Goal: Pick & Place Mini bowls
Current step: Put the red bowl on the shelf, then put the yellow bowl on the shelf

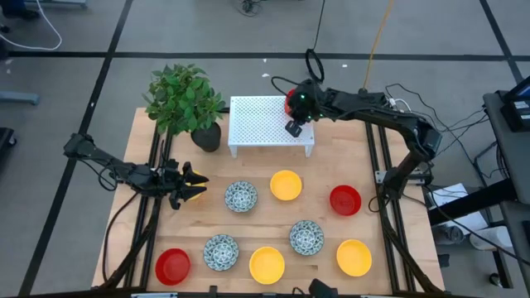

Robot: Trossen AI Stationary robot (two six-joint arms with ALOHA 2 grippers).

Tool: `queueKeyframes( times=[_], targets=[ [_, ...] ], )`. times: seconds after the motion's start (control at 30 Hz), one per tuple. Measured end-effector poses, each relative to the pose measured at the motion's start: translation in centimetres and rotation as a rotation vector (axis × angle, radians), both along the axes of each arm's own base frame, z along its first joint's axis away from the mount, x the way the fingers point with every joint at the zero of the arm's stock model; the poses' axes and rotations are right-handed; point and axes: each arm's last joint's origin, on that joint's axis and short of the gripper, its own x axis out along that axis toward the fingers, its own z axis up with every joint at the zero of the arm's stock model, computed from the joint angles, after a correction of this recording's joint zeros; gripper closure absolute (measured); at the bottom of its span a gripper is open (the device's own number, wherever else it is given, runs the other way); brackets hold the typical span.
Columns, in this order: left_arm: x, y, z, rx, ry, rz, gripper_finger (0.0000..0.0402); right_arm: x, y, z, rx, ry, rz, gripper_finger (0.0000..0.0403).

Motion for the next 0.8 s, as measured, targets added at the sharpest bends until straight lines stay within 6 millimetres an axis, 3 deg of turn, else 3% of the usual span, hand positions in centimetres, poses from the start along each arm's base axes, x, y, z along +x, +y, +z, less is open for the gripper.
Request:
queueKeyframes(
  times=[0.23, 0.47, 0.8],
  targets=[
    [0.0, 0.0, 0.0, 0.000, 0.000, 0.000, 0.0194, 0.1, -0.2, -0.3, -0.023, 0.016, -0.023, 0.0391],
    [0.0, 0.0, 0.0, 0.000, 0.000, 0.000, 0.0194, 0.0, 0.0, 0.1, -0.031, 0.004, -0.020, 0.0320],
    [0.0, 0.0, 0.0, 0.000, 0.000, 0.000, 0.0194, -2.3, 1.7, 4.7, -0.112, -0.119, 0.011, 0.0232]
  ],
)
